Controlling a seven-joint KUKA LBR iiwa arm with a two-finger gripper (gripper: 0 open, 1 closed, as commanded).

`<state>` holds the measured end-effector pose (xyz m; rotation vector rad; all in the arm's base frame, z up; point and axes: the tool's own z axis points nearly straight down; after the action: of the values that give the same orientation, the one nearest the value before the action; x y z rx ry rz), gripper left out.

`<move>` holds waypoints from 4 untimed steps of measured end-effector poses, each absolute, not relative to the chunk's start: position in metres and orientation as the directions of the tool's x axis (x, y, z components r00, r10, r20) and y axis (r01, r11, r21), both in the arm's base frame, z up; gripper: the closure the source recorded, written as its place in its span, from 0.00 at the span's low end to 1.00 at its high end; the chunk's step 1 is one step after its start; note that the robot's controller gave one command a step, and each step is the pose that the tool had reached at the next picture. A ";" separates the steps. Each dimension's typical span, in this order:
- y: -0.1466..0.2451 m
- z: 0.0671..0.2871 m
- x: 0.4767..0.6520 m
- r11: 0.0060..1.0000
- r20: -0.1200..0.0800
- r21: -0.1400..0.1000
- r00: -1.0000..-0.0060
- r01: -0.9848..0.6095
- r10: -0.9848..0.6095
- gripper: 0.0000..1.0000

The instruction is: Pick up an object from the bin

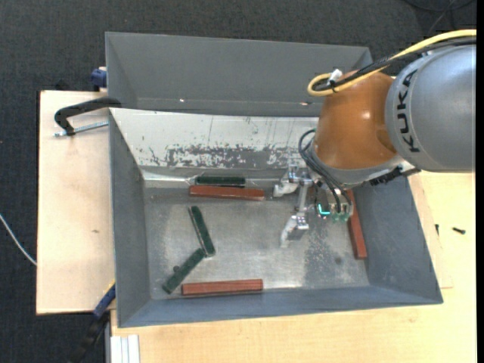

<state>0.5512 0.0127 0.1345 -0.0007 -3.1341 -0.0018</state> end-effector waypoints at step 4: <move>0.065 0.079 0.602 0.993 -0.004 -0.003 -0.993 -0.117 -0.117 1.00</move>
Offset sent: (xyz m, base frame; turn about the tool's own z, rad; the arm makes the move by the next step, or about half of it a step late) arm 0.0469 0.0572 -0.0504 -0.2213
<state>0.6015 0.0652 0.0789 0.1847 -3.1407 0.0038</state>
